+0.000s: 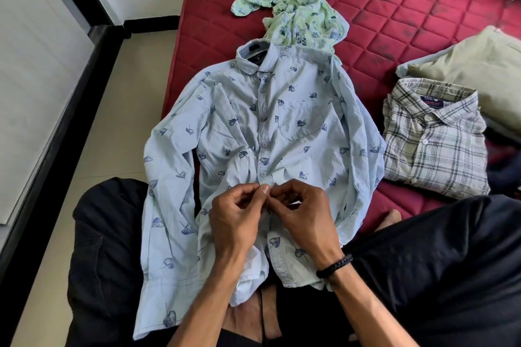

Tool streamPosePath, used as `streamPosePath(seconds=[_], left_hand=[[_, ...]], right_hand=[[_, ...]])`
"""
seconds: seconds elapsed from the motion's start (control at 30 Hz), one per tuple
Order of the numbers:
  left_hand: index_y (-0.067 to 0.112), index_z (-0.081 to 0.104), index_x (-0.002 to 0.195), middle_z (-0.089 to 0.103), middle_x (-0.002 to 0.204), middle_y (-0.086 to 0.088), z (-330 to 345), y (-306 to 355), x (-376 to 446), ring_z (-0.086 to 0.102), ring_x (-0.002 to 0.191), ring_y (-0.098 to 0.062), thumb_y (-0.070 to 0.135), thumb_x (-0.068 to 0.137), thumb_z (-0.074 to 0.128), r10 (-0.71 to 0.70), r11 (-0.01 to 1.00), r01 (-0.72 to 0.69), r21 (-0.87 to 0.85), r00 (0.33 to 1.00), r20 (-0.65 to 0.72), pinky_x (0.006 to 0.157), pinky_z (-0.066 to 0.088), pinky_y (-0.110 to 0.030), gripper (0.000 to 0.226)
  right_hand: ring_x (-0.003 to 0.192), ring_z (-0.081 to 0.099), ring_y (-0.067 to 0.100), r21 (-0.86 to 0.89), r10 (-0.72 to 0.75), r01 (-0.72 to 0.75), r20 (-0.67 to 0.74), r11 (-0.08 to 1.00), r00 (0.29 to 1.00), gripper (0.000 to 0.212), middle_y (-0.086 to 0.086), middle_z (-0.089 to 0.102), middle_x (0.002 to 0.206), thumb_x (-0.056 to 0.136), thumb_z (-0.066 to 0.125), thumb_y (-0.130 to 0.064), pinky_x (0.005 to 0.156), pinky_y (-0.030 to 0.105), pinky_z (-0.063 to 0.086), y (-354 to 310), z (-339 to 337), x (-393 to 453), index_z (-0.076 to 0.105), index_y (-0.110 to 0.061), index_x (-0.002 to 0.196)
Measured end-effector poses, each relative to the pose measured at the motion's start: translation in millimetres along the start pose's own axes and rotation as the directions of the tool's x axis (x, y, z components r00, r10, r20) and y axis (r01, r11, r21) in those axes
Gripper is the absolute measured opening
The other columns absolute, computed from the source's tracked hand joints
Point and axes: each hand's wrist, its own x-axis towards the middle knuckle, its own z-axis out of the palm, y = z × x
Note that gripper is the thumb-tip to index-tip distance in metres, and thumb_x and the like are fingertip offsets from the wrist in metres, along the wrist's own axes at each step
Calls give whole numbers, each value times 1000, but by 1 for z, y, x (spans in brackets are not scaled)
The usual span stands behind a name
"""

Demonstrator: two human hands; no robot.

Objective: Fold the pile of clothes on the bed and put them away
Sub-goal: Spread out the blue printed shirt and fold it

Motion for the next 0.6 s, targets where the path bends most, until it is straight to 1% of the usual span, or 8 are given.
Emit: streamPosePath(seconds=[0.07, 0.13, 0.2, 0.27, 0.37, 0.43, 0.53, 0.6], left_hand=[[22, 79, 91, 80, 86, 0, -1, 0, 1, 78, 85, -19, 20, 85, 84, -18, 998, 17, -66, 1000, -13, 83, 62, -44, 8], [19, 78, 93, 80, 87, -2, -1, 3, 1, 79, 86, -19, 12, 85, 83, -29, 990, 26, -137, 999, -21, 81, 63, -36, 12], [16, 78, 93, 80, 87, -4, 0, 6, 2, 78, 85, -18, 7, 84, 83, -38, 981, 30, -192, 999, -34, 76, 62, -27, 14], [11, 79, 94, 80, 87, -7, -1, 9, 3, 78, 84, -19, 4, 83, 83, -56, 968, 46, -248, 998, -35, 75, 61, -23, 14], [6, 80, 95, 80, 86, -11, -1, 11, 2, 77, 78, -17, 5, 82, 83, -98, 951, 86, -298, 995, -26, 71, 61, -22, 14], [6, 80, 95, 79, 83, -12, -2, 12, 2, 75, 73, -15, 6, 84, 82, -111, 947, 101, -304, 994, -16, 66, 59, -21, 11], [9, 79, 95, 80, 85, -9, -2, 10, 2, 77, 78, -18, 8, 86, 80, -66, 968, 65, -242, 998, 6, 70, 61, -26, 9], [11, 79, 95, 80, 86, -7, -1, 8, 3, 78, 81, -21, 12, 86, 82, -44, 980, 46, -195, 999, 14, 76, 63, -34, 10]], right_hand=[[68, 72, 16, 29, 9, -9, 12, 1000, 1000, 12, -3, 75, 73, 85, 87, -30, 64, 32, 60, -1, -1, 0, 78, -21, 85], [70, 73, 16, 40, 9, -11, 33, 999, 999, 12, -3, 76, 75, 86, 85, -32, 66, 34, 61, -2, 0, 0, 79, -22, 88], [75, 75, 15, 57, 4, -7, 53, 998, 999, 9, -4, 78, 80, 89, 82, -31, 71, 37, 62, -2, 0, 0, 80, -23, 92], [79, 76, 13, 79, 1, -6, 64, 997, 998, 8, -6, 79, 84, 91, 81, -29, 74, 38, 63, -3, 0, 1, 81, -23, 95], [79, 75, 11, 77, -3, -2, 61, 997, 998, 7, -7, 78, 84, 91, 81, -27, 74, 36, 62, -1, 0, 1, 81, -23, 97], [79, 74, 11, 52, -19, 17, 42, 998, 999, 8, -7, 77, 84, 89, 82, -27, 73, 31, 61, 1, 1, 0, 81, -24, 96], [81, 73, 10, 26, -25, 25, 3, 999, 1000, 9, -9, 77, 86, 88, 84, -27, 71, 27, 59, 2, 1, 0, 81, -24, 96], [81, 73, 10, 18, -25, 25, -25, 1000, 999, 9, -10, 77, 86, 87, 84, -28, 71, 29, 59, 3, 1, 0, 81, -25, 95]])
